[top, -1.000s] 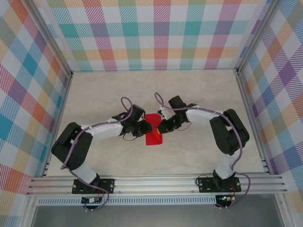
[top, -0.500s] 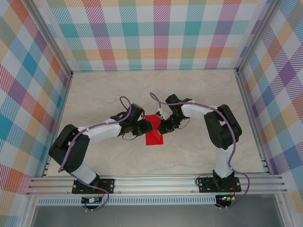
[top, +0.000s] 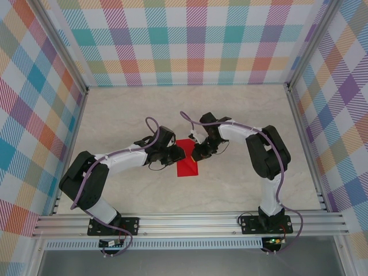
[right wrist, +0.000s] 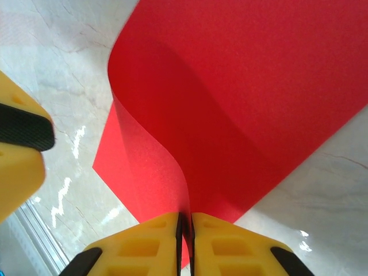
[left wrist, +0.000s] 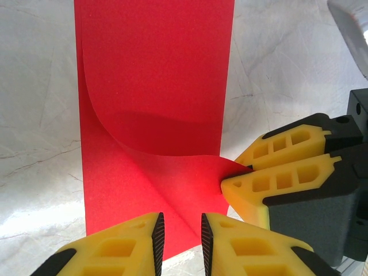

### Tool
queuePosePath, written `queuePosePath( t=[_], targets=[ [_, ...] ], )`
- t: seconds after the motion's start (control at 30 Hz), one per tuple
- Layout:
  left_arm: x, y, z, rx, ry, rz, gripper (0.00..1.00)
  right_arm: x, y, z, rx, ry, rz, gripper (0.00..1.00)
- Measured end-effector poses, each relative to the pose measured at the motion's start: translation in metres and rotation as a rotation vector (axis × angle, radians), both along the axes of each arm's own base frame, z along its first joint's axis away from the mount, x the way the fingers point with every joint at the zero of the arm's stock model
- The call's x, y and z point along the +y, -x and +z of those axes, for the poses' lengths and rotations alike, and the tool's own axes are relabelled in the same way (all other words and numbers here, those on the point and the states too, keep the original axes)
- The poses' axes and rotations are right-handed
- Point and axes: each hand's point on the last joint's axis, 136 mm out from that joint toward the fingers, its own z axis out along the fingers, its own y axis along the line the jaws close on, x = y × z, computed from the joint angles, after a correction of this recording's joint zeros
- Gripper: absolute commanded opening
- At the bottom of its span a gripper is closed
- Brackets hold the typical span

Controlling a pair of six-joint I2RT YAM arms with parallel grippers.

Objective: Fold a paper plane with a square sheet of paper (pick it up from the middle)
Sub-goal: Fold the triangle a second time at the center of the table.

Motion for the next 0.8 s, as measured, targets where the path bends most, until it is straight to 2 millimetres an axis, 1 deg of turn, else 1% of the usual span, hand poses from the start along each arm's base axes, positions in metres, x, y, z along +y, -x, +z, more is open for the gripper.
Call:
queuePosePath(
  t=[0.23,0.53,0.8],
  targets=[
    [0.000,0.000,0.000,0.001,0.001,-0.001,0.26,0.000,-0.004,-0.005,-0.014,0.013,0.023,0.14],
    [0.000,0.000,0.000,0.001,0.001,-0.001,0.26,0.004,-0.011,-0.003,-0.027,0.008,0.029,0.14],
    [-0.001,0.000,-0.001,0.002,0.002,-0.001,0.26,0.003,-0.010,-0.009,-0.018,0.015,0.041,0.14]
  ],
)
